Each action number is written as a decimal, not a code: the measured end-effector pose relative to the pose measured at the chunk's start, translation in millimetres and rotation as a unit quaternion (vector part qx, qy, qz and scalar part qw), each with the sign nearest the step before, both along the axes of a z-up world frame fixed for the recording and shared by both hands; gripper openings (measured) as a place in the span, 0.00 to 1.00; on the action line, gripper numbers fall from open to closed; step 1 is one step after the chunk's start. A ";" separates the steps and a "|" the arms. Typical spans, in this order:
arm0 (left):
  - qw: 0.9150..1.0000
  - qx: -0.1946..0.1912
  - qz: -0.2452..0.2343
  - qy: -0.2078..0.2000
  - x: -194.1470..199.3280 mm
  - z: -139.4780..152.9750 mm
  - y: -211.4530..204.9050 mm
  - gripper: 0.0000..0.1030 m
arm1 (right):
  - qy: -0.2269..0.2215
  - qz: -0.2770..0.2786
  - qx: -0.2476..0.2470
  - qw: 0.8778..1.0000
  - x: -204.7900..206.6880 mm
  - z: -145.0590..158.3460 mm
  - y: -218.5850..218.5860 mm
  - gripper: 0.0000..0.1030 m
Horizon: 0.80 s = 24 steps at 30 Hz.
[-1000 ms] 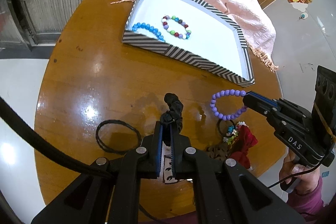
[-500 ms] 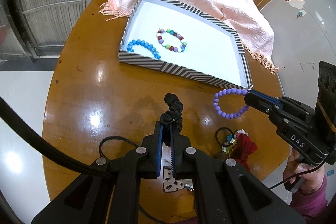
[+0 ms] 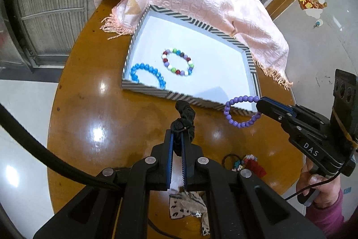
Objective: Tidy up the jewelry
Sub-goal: 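Carry the black scrunchie and purple bracelet over the tray, then lower the scrunchie and purple bracelet into the tray and open both grippers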
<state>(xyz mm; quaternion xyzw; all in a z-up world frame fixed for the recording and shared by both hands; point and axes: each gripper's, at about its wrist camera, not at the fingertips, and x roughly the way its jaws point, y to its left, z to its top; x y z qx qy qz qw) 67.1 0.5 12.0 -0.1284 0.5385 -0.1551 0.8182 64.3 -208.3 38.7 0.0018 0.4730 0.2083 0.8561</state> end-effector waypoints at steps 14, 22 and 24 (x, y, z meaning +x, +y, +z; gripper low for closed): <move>0.999 0.023 0.022 -0.009 48.1 2.2 -2.1 0.04 | 0.001 -0.003 -0.001 1.000 47.0 -2.3 -1.8 0.09; 0.999 0.036 0.040 -0.003 76.1 -7.1 -0.9 0.04 | 0.007 0.003 -0.006 1.000 82.9 -10.6 3.2 0.09; 0.998 0.041 0.043 -0.002 83.4 -9.4 -0.4 0.04 | 0.008 0.006 -0.008 1.000 92.5 -12.5 6.3 0.09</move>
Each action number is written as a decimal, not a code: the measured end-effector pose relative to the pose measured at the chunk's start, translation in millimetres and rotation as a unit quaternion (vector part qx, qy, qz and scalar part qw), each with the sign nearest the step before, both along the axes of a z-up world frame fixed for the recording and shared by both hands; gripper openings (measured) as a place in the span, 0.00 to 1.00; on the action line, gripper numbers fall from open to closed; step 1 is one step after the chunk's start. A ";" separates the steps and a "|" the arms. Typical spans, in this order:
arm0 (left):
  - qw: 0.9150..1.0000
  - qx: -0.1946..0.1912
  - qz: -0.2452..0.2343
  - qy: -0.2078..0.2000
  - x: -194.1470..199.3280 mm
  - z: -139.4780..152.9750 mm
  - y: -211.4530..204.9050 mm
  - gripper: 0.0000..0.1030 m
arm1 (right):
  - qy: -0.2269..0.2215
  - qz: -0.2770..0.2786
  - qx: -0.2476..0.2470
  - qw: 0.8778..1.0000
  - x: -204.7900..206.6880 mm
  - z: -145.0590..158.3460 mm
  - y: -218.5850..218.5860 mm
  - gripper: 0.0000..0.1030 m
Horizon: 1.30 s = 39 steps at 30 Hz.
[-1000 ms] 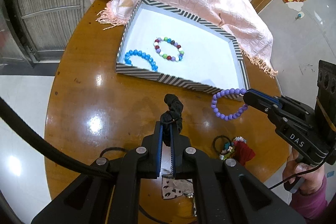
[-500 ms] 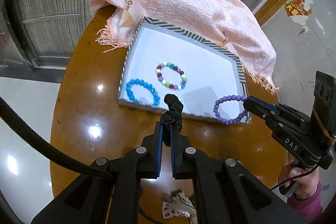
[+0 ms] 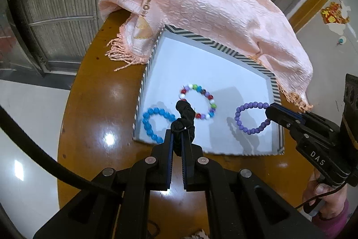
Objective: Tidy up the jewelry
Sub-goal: 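Lower the scrunchie and purple bracelet into the tray and open both grippers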
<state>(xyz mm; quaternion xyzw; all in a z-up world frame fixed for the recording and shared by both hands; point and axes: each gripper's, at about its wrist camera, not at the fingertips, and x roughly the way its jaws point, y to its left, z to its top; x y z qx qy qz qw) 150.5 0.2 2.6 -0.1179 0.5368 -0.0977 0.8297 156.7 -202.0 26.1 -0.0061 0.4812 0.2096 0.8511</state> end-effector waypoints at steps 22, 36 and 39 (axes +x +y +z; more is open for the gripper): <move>0.998 -0.011 0.042 0.039 86.5 -48.4 6.0 0.04 | 0.058 -0.039 0.034 0.997 129.7 -61.8 14.3 0.09; 0.997 0.016 0.056 0.050 99.6 -72.1 -1.4 0.09 | 0.067 -0.090 0.017 0.994 134.2 -95.5 -5.6 0.18; 0.997 0.009 0.055 0.059 99.8 -73.4 -1.7 0.14 | 0.063 -0.091 0.004 0.994 129.7 -93.2 -6.1 0.51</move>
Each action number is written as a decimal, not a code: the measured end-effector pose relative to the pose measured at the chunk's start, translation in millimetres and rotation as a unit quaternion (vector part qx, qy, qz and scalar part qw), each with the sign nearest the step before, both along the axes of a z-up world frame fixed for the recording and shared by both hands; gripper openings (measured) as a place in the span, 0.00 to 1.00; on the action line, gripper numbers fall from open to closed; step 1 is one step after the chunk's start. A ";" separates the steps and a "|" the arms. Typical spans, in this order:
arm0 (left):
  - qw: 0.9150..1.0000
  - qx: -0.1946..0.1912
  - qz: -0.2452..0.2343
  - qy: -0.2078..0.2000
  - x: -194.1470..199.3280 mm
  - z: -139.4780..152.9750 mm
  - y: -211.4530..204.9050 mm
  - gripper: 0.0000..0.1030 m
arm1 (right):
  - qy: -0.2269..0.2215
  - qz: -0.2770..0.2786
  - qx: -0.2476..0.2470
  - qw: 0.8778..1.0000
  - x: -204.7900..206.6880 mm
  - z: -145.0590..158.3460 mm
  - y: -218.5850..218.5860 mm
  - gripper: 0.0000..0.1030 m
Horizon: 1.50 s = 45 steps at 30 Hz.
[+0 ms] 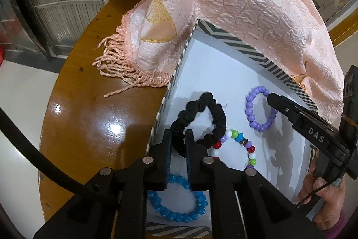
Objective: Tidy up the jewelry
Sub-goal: 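Lower the scrunchie and purple bracelet into the tray and open both grippers, then withdraw both grippers from the tray toward the black hair tie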
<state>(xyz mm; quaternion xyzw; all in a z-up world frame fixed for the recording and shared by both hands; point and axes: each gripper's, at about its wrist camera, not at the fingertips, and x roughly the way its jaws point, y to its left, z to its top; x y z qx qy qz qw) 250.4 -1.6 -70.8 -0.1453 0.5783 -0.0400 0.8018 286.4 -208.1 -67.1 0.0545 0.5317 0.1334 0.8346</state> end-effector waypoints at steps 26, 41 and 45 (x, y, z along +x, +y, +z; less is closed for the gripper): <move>0.997 0.053 -0.031 -0.040 -105.0 53.3 16.4 0.36 | -0.020 0.054 0.018 0.998 -128.3 65.8 -8.1 0.53; 0.993 0.086 -0.047 -0.062 -187.4 64.1 11.3 0.36 | -0.018 0.057 0.018 0.998 -225.5 76.8 -0.5 0.59; 0.993 0.087 -0.051 -0.064 -202.3 64.4 12.9 0.36 | -0.017 0.057 0.017 0.998 -245.9 78.2 0.1 0.59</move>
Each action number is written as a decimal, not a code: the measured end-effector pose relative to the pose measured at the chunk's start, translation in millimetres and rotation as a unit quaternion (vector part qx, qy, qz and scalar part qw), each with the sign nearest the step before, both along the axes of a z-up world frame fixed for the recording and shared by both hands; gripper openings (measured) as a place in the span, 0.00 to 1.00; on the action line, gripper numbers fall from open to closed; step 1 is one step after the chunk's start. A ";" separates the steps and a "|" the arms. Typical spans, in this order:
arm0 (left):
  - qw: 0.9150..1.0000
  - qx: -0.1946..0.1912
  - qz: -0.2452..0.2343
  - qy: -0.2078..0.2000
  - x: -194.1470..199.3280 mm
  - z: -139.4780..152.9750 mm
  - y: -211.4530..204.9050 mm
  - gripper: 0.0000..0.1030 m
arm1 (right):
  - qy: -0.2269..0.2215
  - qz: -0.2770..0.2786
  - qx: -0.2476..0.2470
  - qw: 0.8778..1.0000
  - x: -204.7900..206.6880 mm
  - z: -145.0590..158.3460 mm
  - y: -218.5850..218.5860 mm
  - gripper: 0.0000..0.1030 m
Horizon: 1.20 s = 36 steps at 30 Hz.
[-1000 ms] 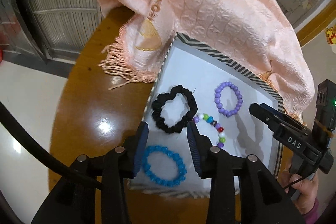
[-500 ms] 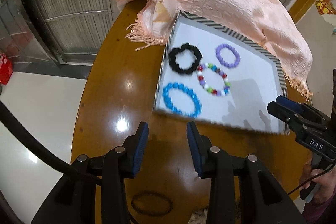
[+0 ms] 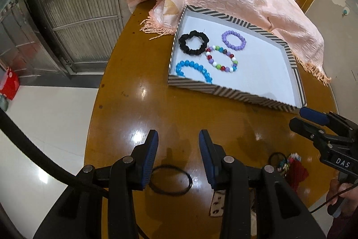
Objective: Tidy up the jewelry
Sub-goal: 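Withdraw both grippers from the tray toward the black hair tie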
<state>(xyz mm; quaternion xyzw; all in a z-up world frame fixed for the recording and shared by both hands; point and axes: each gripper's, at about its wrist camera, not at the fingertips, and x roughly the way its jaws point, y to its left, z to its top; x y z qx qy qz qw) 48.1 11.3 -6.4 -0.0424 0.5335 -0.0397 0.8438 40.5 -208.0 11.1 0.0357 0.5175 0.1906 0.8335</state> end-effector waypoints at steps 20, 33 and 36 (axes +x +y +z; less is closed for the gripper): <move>0.997 -0.053 0.027 0.041 -53.3 -22.3 32.9 0.36 | 0.014 0.007 0.002 1.000 -62.9 -4.4 8.5 0.59; 0.991 -0.107 -0.007 0.079 -68.3 -37.3 16.1 0.36 | 0.032 -0.023 -0.013 0.999 -87.5 -14.7 -33.8 0.59; 0.991 -0.103 0.011 0.086 -61.4 -45.5 22.8 0.36 | 0.036 -0.028 -0.008 0.999 -90.1 -18.4 -35.8 0.59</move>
